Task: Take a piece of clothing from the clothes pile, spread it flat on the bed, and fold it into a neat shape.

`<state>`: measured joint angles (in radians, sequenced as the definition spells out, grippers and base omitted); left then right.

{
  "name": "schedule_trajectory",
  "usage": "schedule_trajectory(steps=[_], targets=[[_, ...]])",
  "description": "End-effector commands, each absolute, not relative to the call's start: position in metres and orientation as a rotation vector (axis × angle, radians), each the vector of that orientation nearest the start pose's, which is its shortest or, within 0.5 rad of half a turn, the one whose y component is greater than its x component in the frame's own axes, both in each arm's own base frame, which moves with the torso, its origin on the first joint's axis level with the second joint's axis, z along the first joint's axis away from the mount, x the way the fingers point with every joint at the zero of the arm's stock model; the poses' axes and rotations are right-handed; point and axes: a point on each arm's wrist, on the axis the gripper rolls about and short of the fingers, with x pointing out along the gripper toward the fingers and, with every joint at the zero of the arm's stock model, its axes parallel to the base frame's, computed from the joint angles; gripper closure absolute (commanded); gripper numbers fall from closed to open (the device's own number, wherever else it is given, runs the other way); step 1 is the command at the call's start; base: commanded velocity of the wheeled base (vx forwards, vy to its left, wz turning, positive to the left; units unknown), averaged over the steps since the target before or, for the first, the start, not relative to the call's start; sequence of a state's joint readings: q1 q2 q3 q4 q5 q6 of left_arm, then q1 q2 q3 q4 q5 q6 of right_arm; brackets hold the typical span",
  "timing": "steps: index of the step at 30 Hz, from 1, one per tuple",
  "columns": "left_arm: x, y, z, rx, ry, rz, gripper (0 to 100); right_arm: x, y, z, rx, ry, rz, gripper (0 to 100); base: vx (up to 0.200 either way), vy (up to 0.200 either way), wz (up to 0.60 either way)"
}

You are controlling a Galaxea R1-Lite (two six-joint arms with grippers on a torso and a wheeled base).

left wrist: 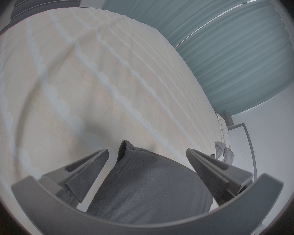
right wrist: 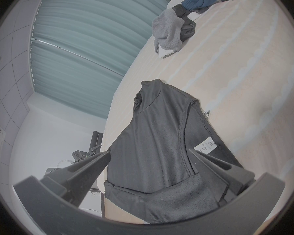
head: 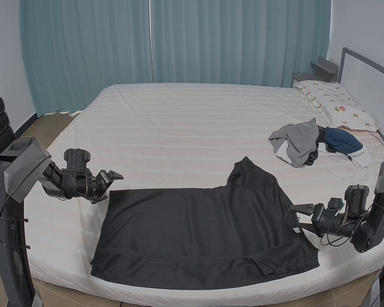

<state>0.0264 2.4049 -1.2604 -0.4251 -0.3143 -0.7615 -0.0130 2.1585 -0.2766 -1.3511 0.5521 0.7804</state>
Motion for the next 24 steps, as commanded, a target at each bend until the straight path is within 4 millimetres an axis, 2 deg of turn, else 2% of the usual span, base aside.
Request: schedule_trajectory(steps=[1, 14, 19, 20, 21, 24], targets=[[0.442, 0.003, -0.001, -0.841, 0.794, 0.015, 100, 0.27, 0.008, 0.006, 0.896, 0.714, 0.295, 0, 0.0, 0.0, 0.0], [0.444, 0.001, -0.005, -0.802, 0.777, 0.046, 100, 0.279, 0.007, 0.008, 0.888, 0.685, 0.301, 0, 0.0, 0.0, 0.0], [0.447, 0.009, 0.001, -0.83, 0.696, 0.116, 100, 0.31, 0.008, 0.02, 0.864, 0.609, 0.32, 0, 0.0, 0.0, 0.0], [0.447, 0.009, 0.001, -0.83, 0.696, 0.116, 100, 0.31, 0.008, 0.02, 0.864, 0.609, 0.32, 0, 0.0, 0.0, 0.0], [0.448, 0.01, 0.004, -0.856, 0.681, 0.129, 100, 0.323, 0.007, 0.022, 0.866, 0.622, 0.301, 0, 0.0, 0.0, 0.0], [0.447, 0.01, 0.008, -0.872, 0.669, 0.135, 100, 0.342, 0.012, 0.025, 0.863, 0.644, 0.281, 0, 0.0, 0.0, 0.0]])
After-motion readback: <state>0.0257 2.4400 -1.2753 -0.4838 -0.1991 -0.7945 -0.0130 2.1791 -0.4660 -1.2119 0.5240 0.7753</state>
